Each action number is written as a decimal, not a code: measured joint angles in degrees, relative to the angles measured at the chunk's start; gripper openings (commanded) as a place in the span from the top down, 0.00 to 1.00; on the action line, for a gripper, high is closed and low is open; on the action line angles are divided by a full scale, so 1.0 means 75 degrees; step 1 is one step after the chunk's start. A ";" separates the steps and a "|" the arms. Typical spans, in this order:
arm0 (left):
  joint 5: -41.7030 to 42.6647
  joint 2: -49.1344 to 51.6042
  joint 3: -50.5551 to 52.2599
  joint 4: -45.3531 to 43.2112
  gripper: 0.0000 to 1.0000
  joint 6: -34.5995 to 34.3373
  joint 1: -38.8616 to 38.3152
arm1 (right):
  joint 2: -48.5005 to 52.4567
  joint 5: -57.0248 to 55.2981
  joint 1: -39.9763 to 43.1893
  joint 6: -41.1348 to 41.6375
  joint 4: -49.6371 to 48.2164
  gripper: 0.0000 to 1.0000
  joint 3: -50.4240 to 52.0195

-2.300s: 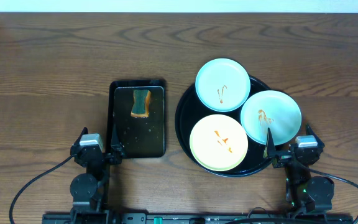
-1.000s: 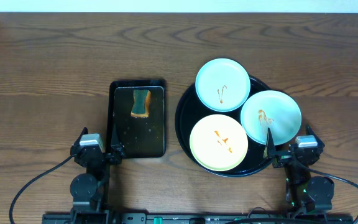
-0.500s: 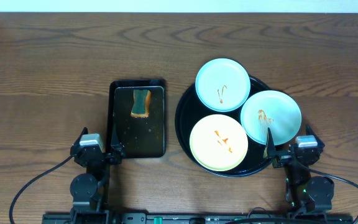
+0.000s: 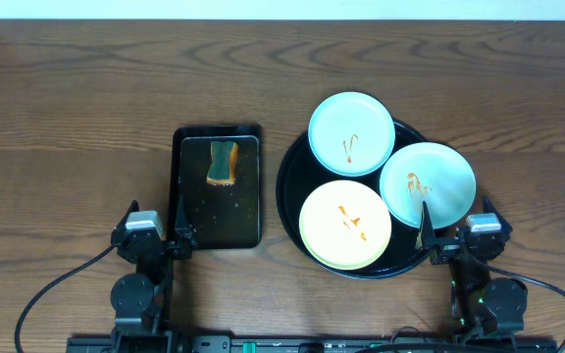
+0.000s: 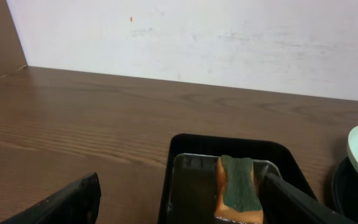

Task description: Clean dirty plates on tray and stack at the side

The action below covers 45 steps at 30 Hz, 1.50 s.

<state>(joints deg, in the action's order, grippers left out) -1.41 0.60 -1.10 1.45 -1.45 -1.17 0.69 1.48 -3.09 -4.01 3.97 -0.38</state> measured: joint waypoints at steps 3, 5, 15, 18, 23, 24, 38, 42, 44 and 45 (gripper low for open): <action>0.0000 0.0000 0.0000 0.0000 0.18 0.0000 0.0000 | 0.0000 0.0000 0.0000 0.0000 0.0003 0.01 0.0000; 0.0000 0.0000 0.0000 0.0000 0.18 0.0000 0.0000 | 0.0000 0.0000 0.0000 0.0000 0.0003 0.01 0.0000; -0.0006 0.0067 -0.0201 0.0373 0.18 -0.0254 0.0000 | 0.0000 0.0003 0.0000 0.0370 0.0000 0.01 0.0000; -0.0038 0.0425 -0.0501 0.0924 0.18 -0.0358 0.0000 | 0.0006 -0.0023 0.0000 0.0627 0.0099 0.01 -0.0015; -0.0047 0.1591 -0.1489 0.1652 0.17 -0.0408 0.0000 | 0.0286 -0.0117 0.0000 0.0968 0.0973 0.01 -0.0399; -0.0052 0.1894 -0.1760 0.1784 0.18 -0.0411 0.0000 | 0.0405 -0.0119 0.0000 0.1049 0.1285 0.01 -0.0551; 0.0076 0.6172 -0.5365 0.4712 0.18 -0.0431 0.0000 | 0.3716 0.0204 0.0000 0.1821 0.3791 0.01 -0.3657; 0.0195 0.6764 -0.5794 0.5286 0.18 -0.0431 0.0000 | 0.4622 0.0259 0.0000 0.1827 0.4205 0.01 -0.4299; 0.0210 0.6866 -0.5910 0.5514 0.17 -0.0431 0.0000 | 0.4928 0.0385 0.0000 0.1824 0.4246 0.01 -0.4561; 0.0221 0.6869 -0.5939 0.5610 0.17 -0.0431 0.0000 | 0.5033 0.0513 0.0000 0.1827 0.4246 0.01 -0.4669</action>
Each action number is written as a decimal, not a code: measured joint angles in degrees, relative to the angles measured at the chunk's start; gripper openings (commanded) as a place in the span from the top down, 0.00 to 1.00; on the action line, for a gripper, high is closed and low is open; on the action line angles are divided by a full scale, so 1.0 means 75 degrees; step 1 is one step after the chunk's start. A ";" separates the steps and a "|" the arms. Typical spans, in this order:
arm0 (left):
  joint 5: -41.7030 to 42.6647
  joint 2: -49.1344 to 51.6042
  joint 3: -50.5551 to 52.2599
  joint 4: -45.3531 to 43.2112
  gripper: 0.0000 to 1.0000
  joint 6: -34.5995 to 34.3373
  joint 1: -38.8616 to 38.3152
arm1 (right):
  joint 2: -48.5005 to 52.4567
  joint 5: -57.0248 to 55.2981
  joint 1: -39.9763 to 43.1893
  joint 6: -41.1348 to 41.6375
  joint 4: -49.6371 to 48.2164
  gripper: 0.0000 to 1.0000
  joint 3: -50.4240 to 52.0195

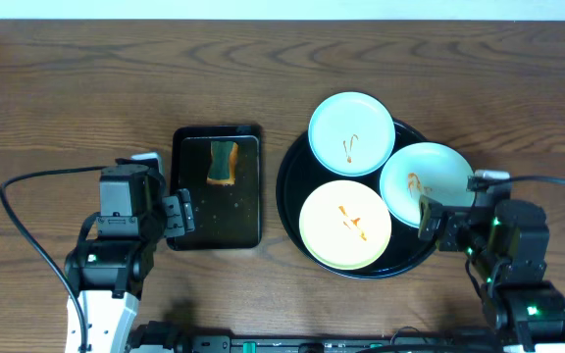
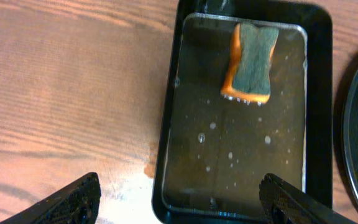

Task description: Clean dirty plates on tray and stack at the side

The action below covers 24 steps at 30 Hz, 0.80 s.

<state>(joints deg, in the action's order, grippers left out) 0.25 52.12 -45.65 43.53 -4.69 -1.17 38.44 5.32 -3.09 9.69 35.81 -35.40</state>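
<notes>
Three dirty plates lie on the round black tray (image 1: 292, 191): a light blue one (image 1: 351, 132) at the back, a pale green one (image 1: 427, 181) on the right and a cream one (image 1: 345, 224) in front, each with orange smears. An orange and green sponge (image 1: 223, 162) (image 2: 250, 62) lies in the rectangular black water tray (image 1: 217, 230) (image 2: 169, 112). My left gripper (image 1: 179, 213) (image 2: 179, 202) hangs open over that tray's near left corner, nothing between its fingers. My right gripper (image 1: 432, 218) sits at the round tray's right front rim by the green plate, fingers looking apart.
The wooden table (image 1: 67, 98) stretches to the left and back of both trays. A wet patch (image 2: 138, 168) shows on the wood by the water tray's corner. Cables (image 1: 27, 186) trail from both arms near the front edge.
Both arms have risen from their low position at the table's front edge and stand further in. The left wrist camera now looks down into the water tray instead of level across the table.
</notes>
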 measured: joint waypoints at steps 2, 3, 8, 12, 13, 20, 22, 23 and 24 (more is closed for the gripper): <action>0.0015 -0.0047 -0.0017 0.0114 0.18 0.0000 0.0000 | 0.0076 0.0297 0.0000 -0.0003 -0.0032 0.01 -0.0140; 0.0015 -0.0067 -0.0017 0.0152 0.18 0.0000 0.0000 | 0.0076 0.0431 0.0000 -0.0003 -0.0064 0.01 -0.0166; 0.0216 -0.0210 -0.0017 0.0163 0.17 0.0000 0.0000 | 0.0076 0.0764 0.0000 0.0000 -0.0085 0.01 -0.0172; 0.0679 -0.0236 -0.0020 -0.0134 0.17 0.0000 0.0000 | 0.0093 0.0924 0.0000 -0.0003 -0.0061 0.01 -0.0172; 0.0752 -0.0236 -0.0020 -0.0335 0.18 0.0000 0.0000 | 0.0114 0.0956 0.0000 -0.0003 -0.0058 0.01 -0.0172; 0.0714 0.0612 -0.1151 -0.1148 0.18 -0.0408 0.0000 | 0.0807 0.1381 0.0000 -0.0003 0.0291 0.06 -0.0175; 0.0612 0.1212 -0.1763 -0.1163 0.18 -0.0440 0.0000 | 0.1061 0.1454 -0.0003 0.0000 0.0405 0.08 -0.0175; 0.0568 0.1568 -0.2081 -0.1148 0.18 -0.0460 0.0000 | 0.1180 0.1501 -0.0003 -0.0003 0.0463 0.09 -0.0175; 0.0545 0.1877 -0.2311 -0.1148 0.18 -0.0475 -0.0003 | 0.1291 0.1539 -0.0006 0.0000 0.0516 0.10 -0.0175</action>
<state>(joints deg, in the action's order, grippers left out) 4.34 66.19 -62.98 34.92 -8.25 -1.19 48.12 16.86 -3.14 9.69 39.68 -36.71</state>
